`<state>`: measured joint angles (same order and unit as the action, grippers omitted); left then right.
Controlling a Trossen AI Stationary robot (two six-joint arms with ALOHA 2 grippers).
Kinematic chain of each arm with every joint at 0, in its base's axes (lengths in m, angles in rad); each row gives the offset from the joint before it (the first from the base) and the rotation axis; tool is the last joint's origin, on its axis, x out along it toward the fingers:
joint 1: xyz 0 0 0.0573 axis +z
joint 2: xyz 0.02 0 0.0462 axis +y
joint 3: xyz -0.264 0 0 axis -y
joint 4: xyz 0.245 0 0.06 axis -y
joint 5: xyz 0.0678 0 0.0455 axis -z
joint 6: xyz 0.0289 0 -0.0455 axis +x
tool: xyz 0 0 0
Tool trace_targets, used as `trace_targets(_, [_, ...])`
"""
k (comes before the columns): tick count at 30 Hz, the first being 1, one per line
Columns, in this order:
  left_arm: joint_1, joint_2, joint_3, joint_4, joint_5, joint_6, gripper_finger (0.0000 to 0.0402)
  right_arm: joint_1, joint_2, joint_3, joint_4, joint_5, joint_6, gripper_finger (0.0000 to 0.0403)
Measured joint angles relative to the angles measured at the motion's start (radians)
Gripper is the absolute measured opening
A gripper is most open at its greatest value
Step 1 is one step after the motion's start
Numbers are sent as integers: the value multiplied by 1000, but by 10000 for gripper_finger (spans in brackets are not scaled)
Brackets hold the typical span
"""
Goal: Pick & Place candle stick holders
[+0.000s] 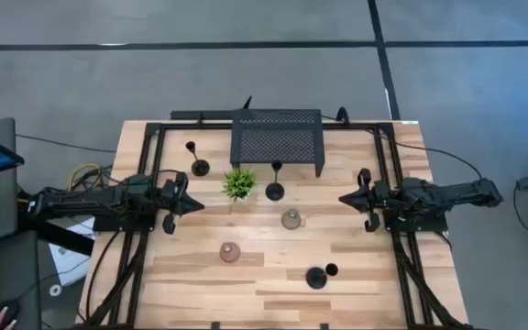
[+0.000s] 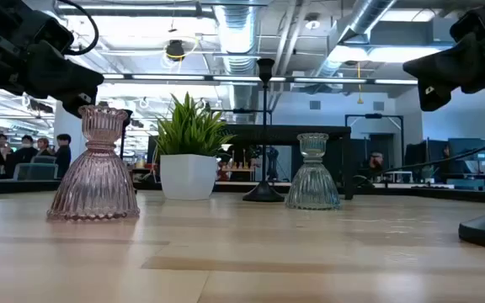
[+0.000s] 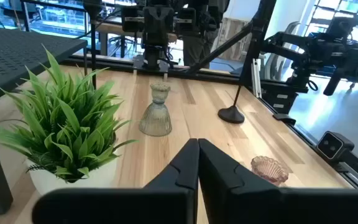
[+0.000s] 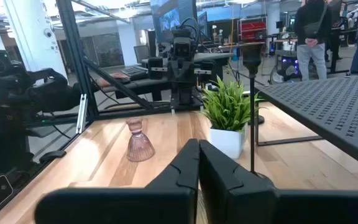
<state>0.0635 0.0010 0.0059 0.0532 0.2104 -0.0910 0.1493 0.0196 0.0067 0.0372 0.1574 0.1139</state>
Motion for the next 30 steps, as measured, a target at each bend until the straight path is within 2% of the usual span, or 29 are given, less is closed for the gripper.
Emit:
trace_targets(20, [0,0,0,0,0,0,8,0,0,0,0,0,0,0])
trace_targets(30, [0,66,0,7,0,0,8,0,0,0,0,0,0,0])
